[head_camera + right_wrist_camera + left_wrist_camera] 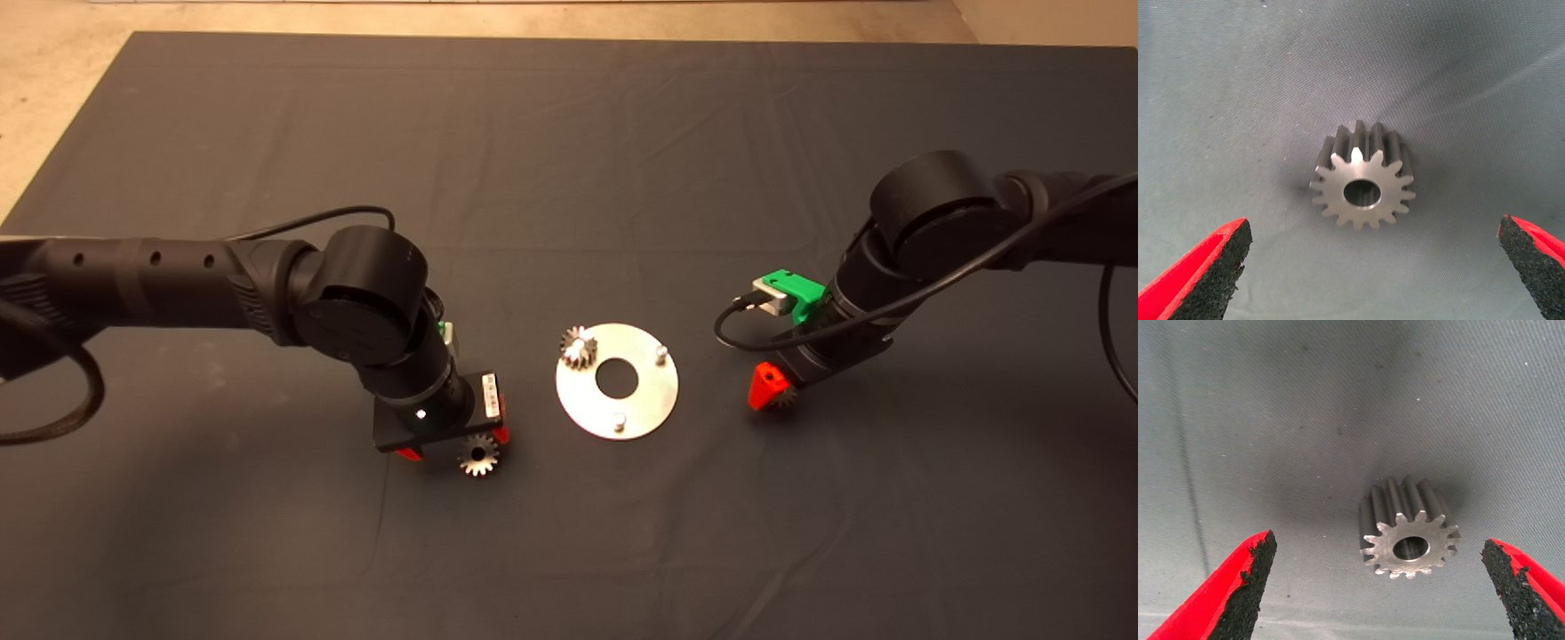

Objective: Install three planetary gears onto the carrier pins

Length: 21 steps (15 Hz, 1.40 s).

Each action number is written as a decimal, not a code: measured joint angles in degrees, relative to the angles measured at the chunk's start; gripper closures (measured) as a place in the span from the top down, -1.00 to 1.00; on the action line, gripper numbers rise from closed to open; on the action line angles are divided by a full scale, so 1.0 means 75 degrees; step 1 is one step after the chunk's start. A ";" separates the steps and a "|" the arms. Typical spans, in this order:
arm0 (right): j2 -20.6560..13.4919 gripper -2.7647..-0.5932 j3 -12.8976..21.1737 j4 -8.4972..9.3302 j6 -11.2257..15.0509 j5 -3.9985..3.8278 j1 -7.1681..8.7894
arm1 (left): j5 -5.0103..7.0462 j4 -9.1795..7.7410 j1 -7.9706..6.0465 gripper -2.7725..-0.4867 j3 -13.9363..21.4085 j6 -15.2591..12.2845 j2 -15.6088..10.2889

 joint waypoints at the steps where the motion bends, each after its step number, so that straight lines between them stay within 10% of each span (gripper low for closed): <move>1: 0.0003 0.99 -0.0026 -0.0055 0.0000 0.0003 -0.0074 | 0.0000 0.0003 -0.0003 0.49 -0.0003 0.0000 0.0028; 21: 0.0023 0.99 -0.0163 -0.0209 -0.0020 0.0003 -0.0279 | -0.0023 0.0429 0.0377 0.40 -0.0161 -0.0183 0.0328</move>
